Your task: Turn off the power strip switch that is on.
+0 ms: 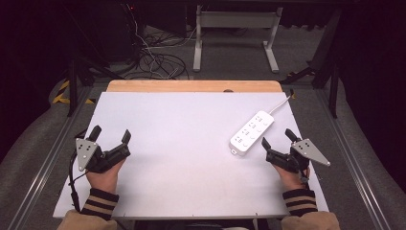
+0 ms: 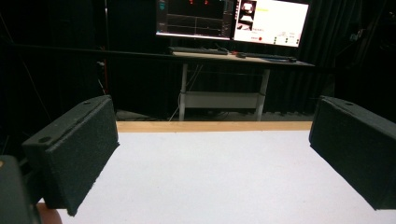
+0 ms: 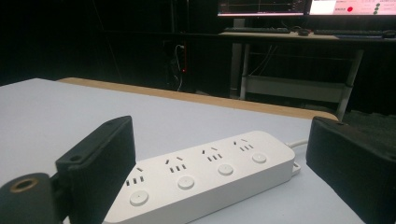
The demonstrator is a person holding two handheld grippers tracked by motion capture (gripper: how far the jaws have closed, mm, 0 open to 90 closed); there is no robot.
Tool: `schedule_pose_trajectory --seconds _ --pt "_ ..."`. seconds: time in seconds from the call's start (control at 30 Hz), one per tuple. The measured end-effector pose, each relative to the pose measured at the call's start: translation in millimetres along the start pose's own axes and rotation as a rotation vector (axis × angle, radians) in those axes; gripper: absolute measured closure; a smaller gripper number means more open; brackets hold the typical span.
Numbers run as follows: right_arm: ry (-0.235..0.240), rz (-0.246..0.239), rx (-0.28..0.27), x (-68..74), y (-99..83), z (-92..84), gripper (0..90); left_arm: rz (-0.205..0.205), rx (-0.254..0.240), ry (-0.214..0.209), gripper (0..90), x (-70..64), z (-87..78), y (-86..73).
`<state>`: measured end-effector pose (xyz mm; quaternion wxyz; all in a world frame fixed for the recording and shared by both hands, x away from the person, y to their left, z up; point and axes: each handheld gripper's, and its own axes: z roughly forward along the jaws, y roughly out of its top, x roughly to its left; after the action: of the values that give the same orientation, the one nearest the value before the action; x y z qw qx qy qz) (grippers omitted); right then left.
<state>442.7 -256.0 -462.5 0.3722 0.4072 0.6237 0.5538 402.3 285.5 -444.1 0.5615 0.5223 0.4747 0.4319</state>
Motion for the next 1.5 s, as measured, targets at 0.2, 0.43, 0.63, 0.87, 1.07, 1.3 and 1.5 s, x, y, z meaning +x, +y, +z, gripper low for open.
schedule_pose_trajectory --seconds 0.2,0.43,0.63,0.87,1.07,1.3,1.5 --pt "0.0 -0.005 -0.002 -0.3 0.1 -0.4 8.6 0.002 0.001 -0.003 2.0 -0.3 0.5 -0.1" --pt "0.012 -0.015 -0.003 0.8 0.7 -1.1 10.8 0.005 0.004 -0.006 2.1 -1.0 1.2 -0.4" --pt "-0.008 -0.001 -0.015 -1.7 8.6 -2.9 12.7 0.006 0.009 0.001 2.1 -0.4 1.1 -0.6" --pt "0.011 0.042 0.036 -10.5 51.0 0.1 61.0 0.007 0.004 -0.005 2.2 -0.5 1.4 -0.5" --pt "0.017 0.036 0.105 -16.4 85.7 27.3 90.0 0.008 0.008 -0.008 2.4 -0.9 3.3 -1.0" --pt "0.006 0.007 0.361 -22.2 89.8 84.2 90.0 0.012 0.009 -0.006 2.6 -0.9 2.1 -0.9" --pt "-0.039 -0.009 0.528 -40.3 54.2 114.0 90.0 0.017 0.015 -0.006 2.6 0.1 -1.4 -1.2"
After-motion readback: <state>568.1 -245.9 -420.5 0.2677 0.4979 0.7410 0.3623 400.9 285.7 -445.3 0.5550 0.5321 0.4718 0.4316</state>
